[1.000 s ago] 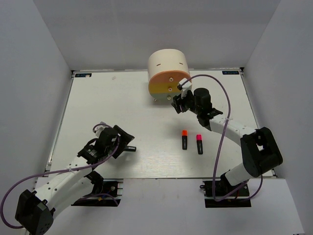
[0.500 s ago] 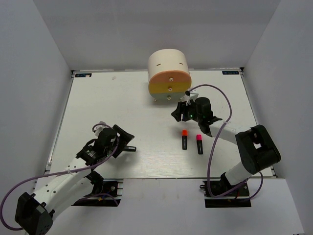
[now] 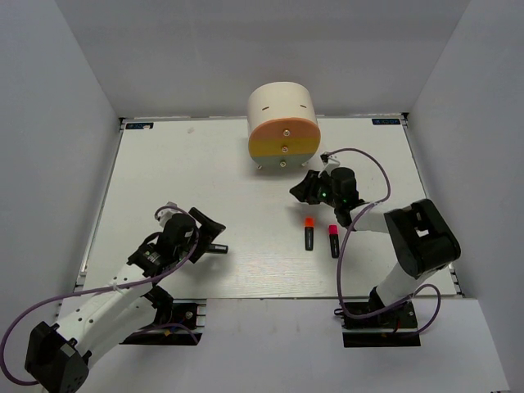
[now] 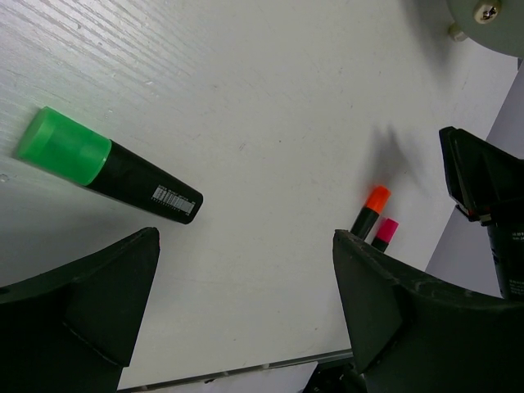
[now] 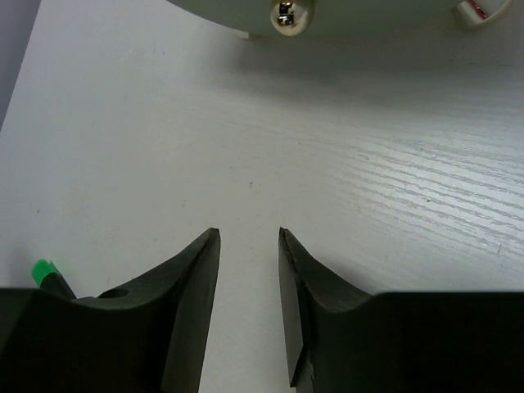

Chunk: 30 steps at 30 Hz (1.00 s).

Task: Sort the stationery into containers
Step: Open the drawer in the storage box.

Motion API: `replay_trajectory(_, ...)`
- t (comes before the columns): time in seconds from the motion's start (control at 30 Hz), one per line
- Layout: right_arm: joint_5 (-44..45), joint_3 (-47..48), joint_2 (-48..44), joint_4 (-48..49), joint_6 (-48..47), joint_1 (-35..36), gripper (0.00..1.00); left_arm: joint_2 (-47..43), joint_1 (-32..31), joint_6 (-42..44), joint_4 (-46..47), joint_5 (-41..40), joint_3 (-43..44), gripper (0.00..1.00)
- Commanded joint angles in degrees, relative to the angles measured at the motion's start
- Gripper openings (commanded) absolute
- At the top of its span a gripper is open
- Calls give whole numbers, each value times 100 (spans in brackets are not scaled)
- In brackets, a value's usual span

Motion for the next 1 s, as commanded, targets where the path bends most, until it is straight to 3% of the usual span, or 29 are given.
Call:
replay_trajectory(0.0, 136, 240, 191, 539, 393, -116, 40, -16, 30, 79, 35, 134, 84, 96)
replay_trajectory(0.23, 127, 706, 709, 759, 736, -222, 45, 45, 30, 79, 229, 319, 31, 96)
replay_trajectory(0.53, 215, 1998, 1737, 689, 1501, -160, 55, 432, 30, 79, 229, 372, 198, 96)
replay_trajectory(0.97, 496, 2394, 2178, 425, 1870, -90, 49, 546, 30, 79, 281, 372, 198, 96)
